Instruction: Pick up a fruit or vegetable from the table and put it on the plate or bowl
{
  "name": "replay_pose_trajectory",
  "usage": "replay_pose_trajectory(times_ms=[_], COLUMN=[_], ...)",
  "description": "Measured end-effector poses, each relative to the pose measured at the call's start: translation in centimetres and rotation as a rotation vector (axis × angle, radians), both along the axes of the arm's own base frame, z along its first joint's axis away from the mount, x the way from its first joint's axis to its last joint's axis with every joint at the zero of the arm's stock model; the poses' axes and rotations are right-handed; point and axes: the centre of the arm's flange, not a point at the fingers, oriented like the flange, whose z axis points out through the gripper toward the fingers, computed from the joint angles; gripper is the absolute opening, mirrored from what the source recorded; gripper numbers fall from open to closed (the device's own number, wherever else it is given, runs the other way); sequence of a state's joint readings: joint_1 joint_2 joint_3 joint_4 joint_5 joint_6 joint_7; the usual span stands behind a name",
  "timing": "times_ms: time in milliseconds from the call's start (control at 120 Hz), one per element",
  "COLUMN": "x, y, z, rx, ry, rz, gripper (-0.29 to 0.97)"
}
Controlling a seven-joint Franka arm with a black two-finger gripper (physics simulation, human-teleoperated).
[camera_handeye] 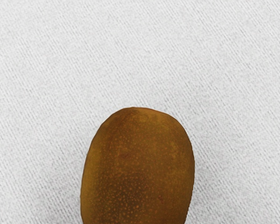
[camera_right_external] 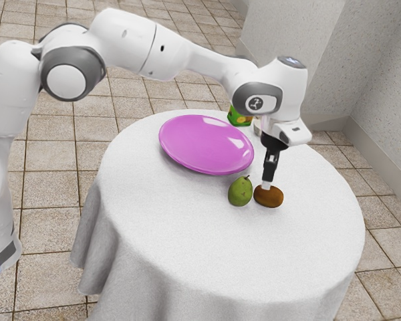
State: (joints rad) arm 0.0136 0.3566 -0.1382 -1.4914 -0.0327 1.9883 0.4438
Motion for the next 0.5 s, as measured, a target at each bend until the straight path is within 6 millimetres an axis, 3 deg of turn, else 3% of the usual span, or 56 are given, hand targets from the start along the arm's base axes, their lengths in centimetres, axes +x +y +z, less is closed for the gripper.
replay_pose_trajectory(times_ms=[267, 500], x=[1.1, 1.4], y=[-0.5, -1.1], z=[-3.8, -4.9], rx=[-0.005, -0.008], ry=[0.024, 0.019], rz=[-0.020, -0.035], gripper=[0.68, 0.67])
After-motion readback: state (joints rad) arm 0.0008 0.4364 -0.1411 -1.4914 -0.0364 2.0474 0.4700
